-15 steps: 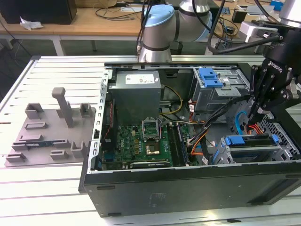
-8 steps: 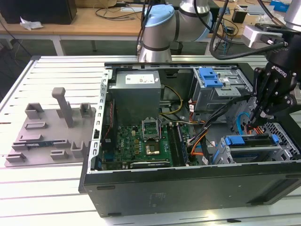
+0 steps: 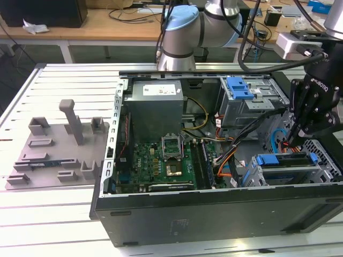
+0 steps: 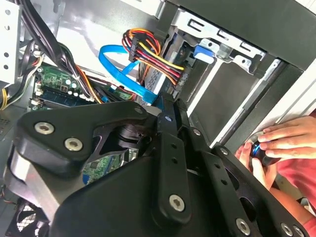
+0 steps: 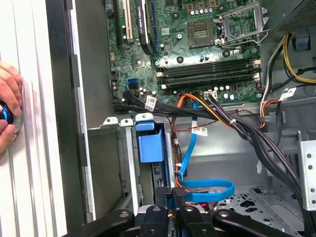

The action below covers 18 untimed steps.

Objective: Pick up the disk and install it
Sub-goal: 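Insert the second disk wire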

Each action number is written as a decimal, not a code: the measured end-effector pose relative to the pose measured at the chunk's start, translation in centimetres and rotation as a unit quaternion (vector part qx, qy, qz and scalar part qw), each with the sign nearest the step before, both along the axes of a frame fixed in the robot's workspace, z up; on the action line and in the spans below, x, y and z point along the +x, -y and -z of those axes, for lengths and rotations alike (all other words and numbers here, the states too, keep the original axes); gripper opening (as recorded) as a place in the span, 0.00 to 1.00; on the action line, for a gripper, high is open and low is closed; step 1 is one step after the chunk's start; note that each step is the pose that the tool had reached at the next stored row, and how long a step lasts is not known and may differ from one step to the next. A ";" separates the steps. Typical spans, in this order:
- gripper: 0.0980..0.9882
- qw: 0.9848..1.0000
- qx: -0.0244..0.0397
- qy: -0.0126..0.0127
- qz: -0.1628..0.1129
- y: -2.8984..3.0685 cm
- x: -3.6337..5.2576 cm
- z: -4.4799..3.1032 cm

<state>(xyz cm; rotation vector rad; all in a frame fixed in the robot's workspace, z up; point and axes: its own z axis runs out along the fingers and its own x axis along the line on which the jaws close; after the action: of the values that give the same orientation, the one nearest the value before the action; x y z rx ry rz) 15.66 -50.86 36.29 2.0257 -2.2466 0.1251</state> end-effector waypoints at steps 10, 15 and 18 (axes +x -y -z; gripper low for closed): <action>0.07 1.000 0.001 0.000 -0.024 0.37 -0.21 0.10; 0.07 0.999 0.001 0.000 -0.037 0.37 -0.27 0.15; 0.07 0.999 0.001 0.000 -0.040 0.37 -0.27 0.16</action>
<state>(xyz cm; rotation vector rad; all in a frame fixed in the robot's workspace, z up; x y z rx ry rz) 15.39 -51.23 36.13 2.1174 -2.1676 0.1301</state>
